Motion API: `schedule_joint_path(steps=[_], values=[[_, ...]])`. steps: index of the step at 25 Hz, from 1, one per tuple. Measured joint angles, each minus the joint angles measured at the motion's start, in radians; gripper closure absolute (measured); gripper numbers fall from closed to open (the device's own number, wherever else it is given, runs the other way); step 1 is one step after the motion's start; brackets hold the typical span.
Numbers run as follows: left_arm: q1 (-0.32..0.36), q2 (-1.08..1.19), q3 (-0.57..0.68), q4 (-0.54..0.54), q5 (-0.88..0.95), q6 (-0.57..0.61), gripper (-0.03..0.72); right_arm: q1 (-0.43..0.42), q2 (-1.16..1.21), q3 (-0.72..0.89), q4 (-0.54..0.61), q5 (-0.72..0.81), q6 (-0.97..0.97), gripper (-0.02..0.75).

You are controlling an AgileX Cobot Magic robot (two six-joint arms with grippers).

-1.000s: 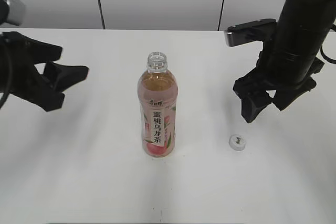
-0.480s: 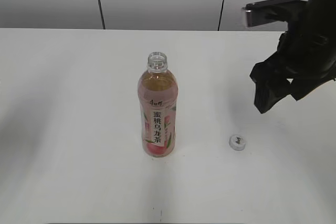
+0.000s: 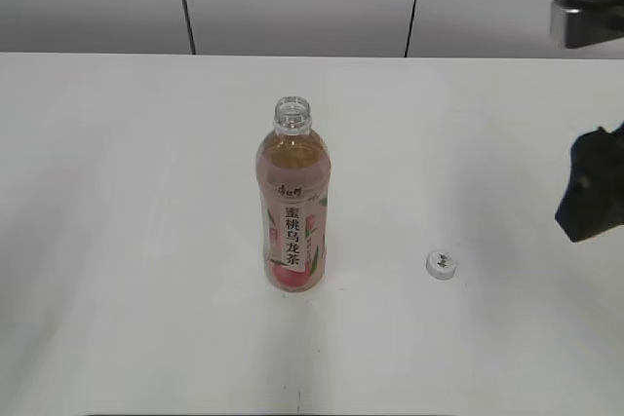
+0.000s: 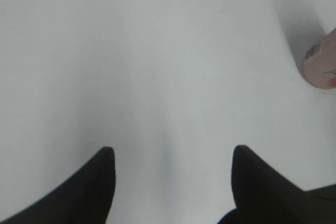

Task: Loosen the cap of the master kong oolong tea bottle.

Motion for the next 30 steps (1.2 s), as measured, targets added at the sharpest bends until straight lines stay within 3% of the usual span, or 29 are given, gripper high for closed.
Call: schedule_joint_path(steps=[10,14,22,30], values=[[0.0,-0.285,-0.029,-0.052,0.241,0.078,0.272,0.0,-0.327,0.144,-0.044,0.05,0.016,0.174],[0.0,-0.359,-0.018,-0.056,0.269,0.098,0.286,0.0,-0.497,0.239,-0.056,0.052,0.016,0.174],[0.0,-0.545,-0.01,-0.125,0.272,0.259,0.321,0.0,-0.882,0.436,-0.144,0.015,0.013,0.174],[0.0,-0.705,-0.009,-0.141,0.278,0.277,0.328,0.0,-1.161,0.526,-0.157,-0.062,0.005,0.174]])
